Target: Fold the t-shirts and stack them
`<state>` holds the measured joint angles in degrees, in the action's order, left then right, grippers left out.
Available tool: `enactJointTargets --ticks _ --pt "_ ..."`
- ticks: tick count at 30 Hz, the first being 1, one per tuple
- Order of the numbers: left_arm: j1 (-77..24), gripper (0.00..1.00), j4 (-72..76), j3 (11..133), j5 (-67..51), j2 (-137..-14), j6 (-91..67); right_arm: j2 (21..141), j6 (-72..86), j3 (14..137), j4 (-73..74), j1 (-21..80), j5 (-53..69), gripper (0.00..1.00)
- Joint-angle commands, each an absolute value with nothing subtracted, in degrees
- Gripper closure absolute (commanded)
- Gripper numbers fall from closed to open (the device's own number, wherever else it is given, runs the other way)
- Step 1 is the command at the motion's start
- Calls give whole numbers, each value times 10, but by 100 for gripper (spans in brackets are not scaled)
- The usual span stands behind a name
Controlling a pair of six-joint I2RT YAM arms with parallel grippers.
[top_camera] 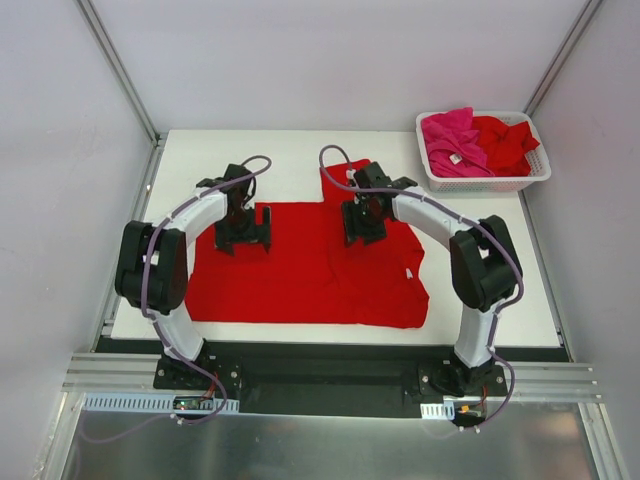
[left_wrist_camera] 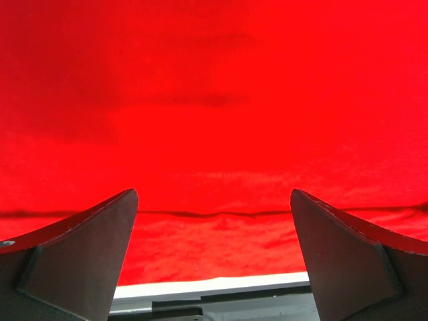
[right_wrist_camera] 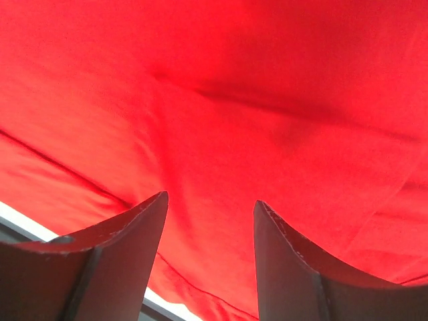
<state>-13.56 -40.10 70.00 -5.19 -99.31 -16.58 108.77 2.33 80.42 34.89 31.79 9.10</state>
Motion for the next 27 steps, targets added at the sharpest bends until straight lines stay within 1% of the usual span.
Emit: enactJointTargets --ticks 1,5,14,21,26,27 --pt "-138 1 -390 714 -60 -1019 -139 1103 11 865 375 316 97 42" --pt "-136 1 -382 721 -60 -1043 -131 1119 11 875 380 316 101 42" --pt "-129 1 -355 688 -87 -1068 -133 1120 7 825 373 318 86 43" --pt "-130 1 -346 655 -88 -1037 -127 1099 4 766 371 332 67 43" --pt "-130 1 -351 643 -86 -1005 -121 1032 4 728 376 343 12 43" --pt "-130 1 -352 642 -88 -983 -123 1019 5 724 381 342 5 42"
